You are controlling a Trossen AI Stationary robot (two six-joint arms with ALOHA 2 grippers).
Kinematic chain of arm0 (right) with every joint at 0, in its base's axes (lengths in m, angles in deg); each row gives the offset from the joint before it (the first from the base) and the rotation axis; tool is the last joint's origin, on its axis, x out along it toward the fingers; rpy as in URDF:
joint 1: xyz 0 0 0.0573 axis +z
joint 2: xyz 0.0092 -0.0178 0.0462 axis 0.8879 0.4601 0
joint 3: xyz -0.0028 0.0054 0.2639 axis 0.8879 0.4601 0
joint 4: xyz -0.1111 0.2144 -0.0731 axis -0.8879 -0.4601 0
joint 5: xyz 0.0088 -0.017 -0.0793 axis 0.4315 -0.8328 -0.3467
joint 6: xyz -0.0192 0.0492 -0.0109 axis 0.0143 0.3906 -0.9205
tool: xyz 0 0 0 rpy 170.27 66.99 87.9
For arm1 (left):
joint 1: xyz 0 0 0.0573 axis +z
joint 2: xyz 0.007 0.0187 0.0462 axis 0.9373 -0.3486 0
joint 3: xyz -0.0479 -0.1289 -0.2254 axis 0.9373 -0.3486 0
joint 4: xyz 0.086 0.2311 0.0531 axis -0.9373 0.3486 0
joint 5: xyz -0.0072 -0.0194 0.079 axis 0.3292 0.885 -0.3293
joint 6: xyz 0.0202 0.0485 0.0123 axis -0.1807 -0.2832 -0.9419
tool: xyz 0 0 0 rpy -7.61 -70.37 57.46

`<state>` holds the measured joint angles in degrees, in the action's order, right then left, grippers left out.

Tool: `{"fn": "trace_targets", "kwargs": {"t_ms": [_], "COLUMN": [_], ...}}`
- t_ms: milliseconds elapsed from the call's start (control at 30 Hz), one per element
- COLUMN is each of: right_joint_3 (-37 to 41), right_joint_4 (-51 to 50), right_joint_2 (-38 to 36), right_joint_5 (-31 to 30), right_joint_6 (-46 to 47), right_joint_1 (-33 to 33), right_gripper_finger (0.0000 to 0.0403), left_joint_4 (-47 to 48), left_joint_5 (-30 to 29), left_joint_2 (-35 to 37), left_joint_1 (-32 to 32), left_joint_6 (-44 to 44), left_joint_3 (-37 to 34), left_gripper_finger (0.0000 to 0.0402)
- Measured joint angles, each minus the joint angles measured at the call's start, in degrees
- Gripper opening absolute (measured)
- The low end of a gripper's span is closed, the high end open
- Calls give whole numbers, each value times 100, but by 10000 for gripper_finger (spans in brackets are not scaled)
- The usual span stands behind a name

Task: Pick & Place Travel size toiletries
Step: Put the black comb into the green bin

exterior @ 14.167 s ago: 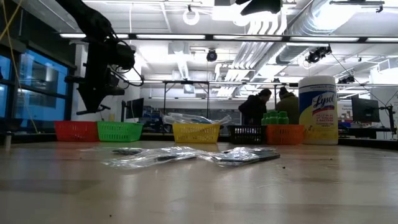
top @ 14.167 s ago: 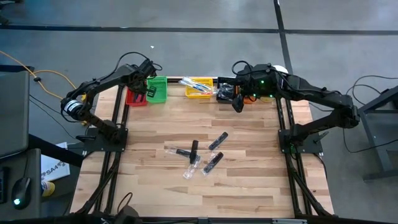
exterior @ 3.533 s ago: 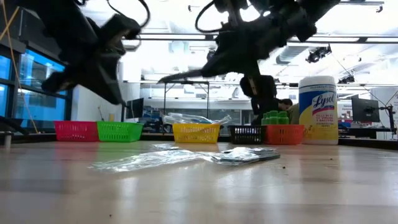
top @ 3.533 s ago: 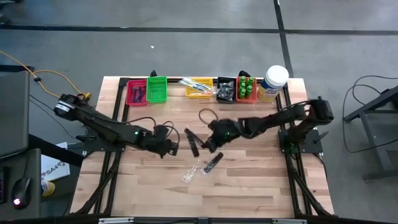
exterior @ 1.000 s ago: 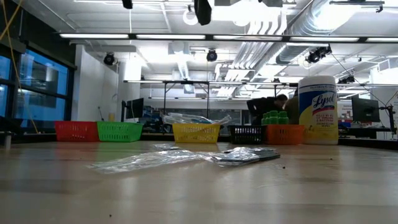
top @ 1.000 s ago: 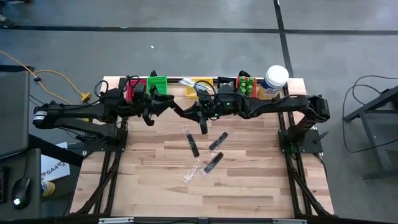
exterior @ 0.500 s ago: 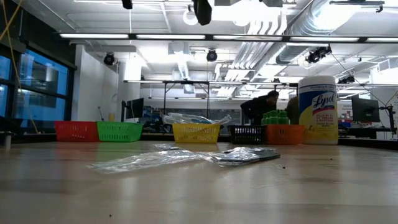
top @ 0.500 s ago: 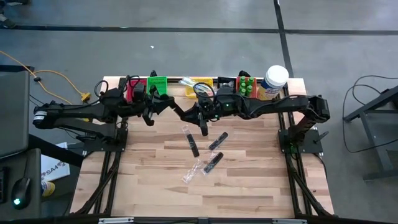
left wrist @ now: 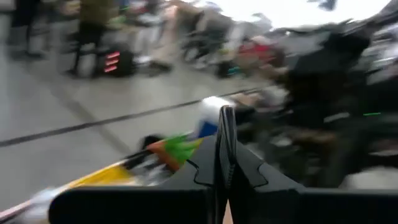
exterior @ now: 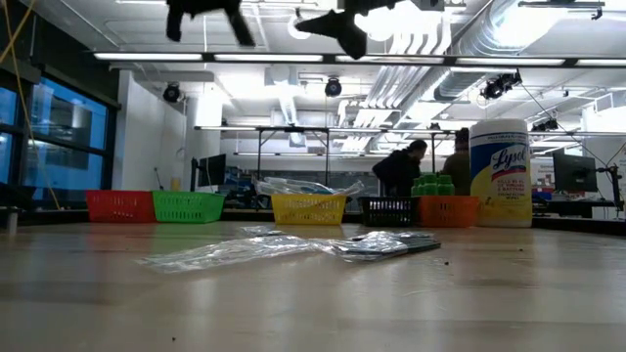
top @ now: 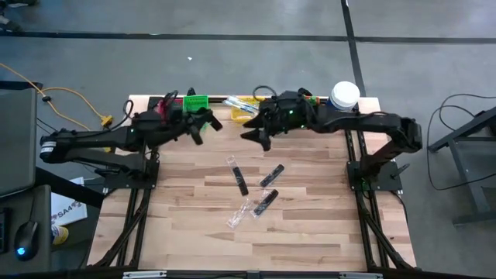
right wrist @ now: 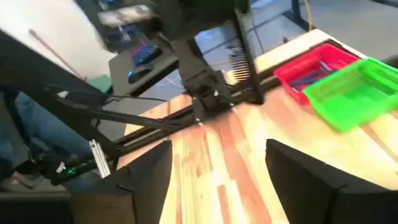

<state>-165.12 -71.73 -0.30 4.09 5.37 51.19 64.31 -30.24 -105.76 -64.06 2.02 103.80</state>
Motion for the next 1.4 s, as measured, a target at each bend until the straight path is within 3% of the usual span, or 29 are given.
{"fn": "trace_targets", "kwargs": {"t_ms": [167,433,633,767,1100,1400], "right_joint_3": [-4,-4,-4,-4,-4,-4], "right_joint_4": [-151,-194,-206,-219,-210,-212], "right_joint_2": [-380,-616,-614,-614,-612,-612], "right_joint_5": [-24,-739,-803,-952,-1273,-1507], "right_joint_6": [106,65,79,79,107,105], "right_joint_1": [-241,-328,-332,-332,-332,-332], "right_gripper_finger": [256,258,258,258,258,258], "left_joint_4": [922,1916,2056,1820,1717,2043], "left_joint_5": [114,1329,1969,2285,2445,2541], "left_joint_2": [-97,-690,-1330,-1839,-2695,-2780], "left_joint_1": [1007,2960,3849,4251,4827,4846], "left_joint_6": [339,937,767,617,646,967], "left_joint_3": [0,-2,-4,0,0,-2], "left_gripper_finger": [5,5,4,4,5,74]}}
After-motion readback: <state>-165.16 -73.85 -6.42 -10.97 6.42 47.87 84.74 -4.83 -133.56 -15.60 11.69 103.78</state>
